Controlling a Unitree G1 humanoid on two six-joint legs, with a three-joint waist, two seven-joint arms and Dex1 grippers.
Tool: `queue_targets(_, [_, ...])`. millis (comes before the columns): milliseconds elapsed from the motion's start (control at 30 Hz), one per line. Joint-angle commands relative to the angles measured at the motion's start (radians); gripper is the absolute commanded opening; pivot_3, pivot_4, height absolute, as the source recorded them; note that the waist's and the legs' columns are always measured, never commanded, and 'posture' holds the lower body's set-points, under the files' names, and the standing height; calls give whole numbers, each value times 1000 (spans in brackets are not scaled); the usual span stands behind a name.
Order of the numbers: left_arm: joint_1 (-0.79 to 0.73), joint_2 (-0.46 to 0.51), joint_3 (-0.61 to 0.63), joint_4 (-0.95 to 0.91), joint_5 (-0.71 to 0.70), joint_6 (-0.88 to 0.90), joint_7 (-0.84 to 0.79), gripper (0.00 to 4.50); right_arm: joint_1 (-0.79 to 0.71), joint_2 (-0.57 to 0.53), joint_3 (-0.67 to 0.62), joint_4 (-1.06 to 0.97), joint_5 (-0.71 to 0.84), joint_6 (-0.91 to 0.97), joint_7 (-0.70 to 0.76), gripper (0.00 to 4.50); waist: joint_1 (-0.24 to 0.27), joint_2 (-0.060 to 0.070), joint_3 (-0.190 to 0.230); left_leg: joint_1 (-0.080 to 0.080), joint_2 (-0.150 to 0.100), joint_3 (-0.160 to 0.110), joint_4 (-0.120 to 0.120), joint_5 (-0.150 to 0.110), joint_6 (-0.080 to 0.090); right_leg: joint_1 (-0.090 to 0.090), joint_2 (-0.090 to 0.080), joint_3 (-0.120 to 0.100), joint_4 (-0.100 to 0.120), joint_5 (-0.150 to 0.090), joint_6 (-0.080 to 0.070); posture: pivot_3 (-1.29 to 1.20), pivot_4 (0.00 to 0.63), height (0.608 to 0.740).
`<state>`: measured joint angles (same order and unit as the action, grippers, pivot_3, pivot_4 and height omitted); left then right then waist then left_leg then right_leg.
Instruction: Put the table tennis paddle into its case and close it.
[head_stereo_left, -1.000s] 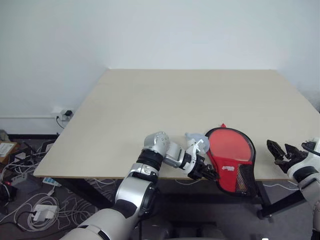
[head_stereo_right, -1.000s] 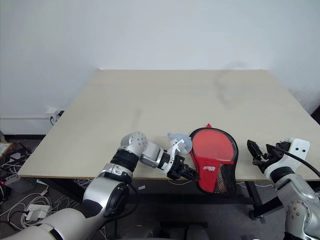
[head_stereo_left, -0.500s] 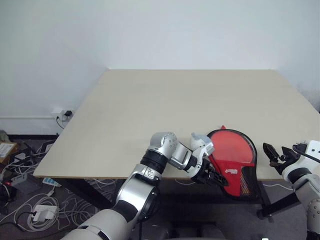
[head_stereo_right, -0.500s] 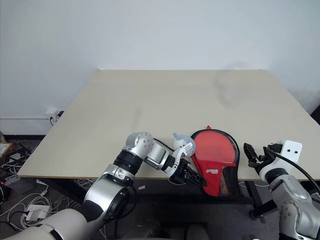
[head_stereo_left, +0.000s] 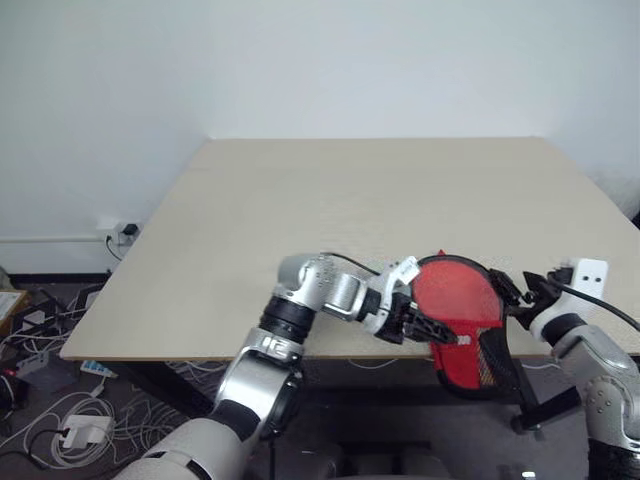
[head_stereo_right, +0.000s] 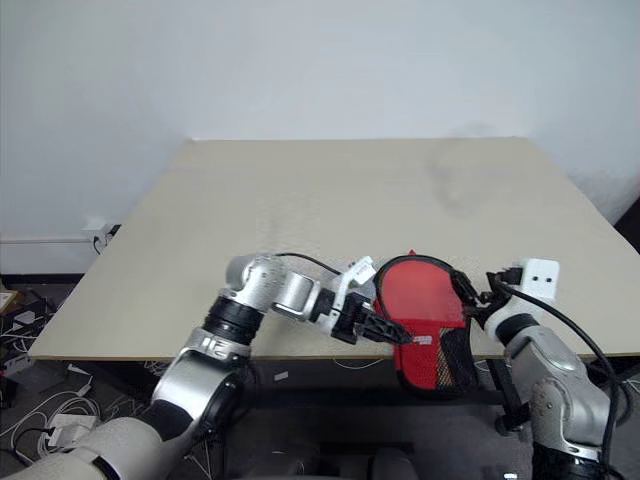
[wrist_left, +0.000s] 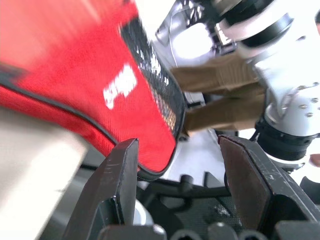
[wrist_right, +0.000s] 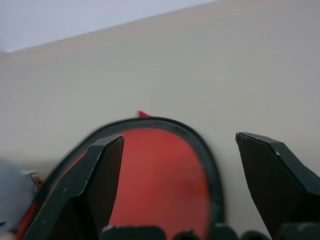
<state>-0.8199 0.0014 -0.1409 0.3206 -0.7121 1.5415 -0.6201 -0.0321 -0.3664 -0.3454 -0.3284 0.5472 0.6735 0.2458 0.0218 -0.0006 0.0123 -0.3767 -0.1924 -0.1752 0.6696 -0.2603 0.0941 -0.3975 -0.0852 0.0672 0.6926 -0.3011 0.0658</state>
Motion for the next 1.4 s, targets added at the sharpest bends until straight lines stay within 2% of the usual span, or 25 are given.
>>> queue_targets(33, [8, 35, -2, -96, -28, -17, -42, 2643, -67, 10, 66, 6, -32, -9, -12, 3880, -4, 0, 0, 0, 0, 0, 0, 0, 0, 0, 0, 0, 0, 0, 0, 0, 0, 716])
queue_targets(167, [17, 85, -9, -120, 13, -89, -42, 2643, -118, 29, 155, 89, -101, -21, -26, 3880, -5, 0, 0, 0, -1, -1, 0, 0, 0, 0, 0, -2, 0, 0, 0, 0, 0, 716])
queue_targets(367, [-34, 130, -19, 6, 122, -301, -56, 2643, -163, 71, 261, 218, -204, -26, -57, 3880, -12, 0, 0, 1, -1, 0, -1, 0, 0, -1, 0, -3, 0, 0, 0, 0, 0, 716])
queue_targets(567, [-109, 143, -77, 217, 271, -538, -113, 2643, -185, 116, 270, 296, -228, -18, -57, 3880, -13, -1, 0, 2, -1, 0, -1, 1, -1, 0, 1, -3, 0, 0, -1, 0, 0, 716])
queue_targets(733, [-113, 148, -152, 296, 387, -697, -165, 2643, -189, 126, 259, 309, -242, -18, -61, 3880, -13, -2, 0, 2, -1, -1, -1, 1, -1, 0, 0, -3, 0, 0, -1, 0, 0, 716])
queue_targets(933, [-119, 187, -171, 258, 452, -763, -212, 4475, -177, 137, 262, 294, -247, -16, -68, 3880, -14, -2, -1, 2, -1, -1, -1, 1, -1, 1, 0, -2, 0, 0, -1, 0, 0, 716])
queue_targets(1200, [-142, 253, -230, 260, 582, -877, -259, 4475, -175, 148, 262, 302, -256, -20, -70, 3880, -14, -2, -1, 2, -1, -1, -1, 1, -1, 1, 1, -3, 0, 0, -1, 0, 0, 716])
queue_targets(1400, [-143, 237, -224, 330, 622, -914, -272, 4475, -189, 154, 269, 315, -270, -20, -62, 3880, -13, -2, -1, 2, -1, -1, -1, 1, 0, 1, 1, -3, 0, 0, -1, 0, 0, 716])
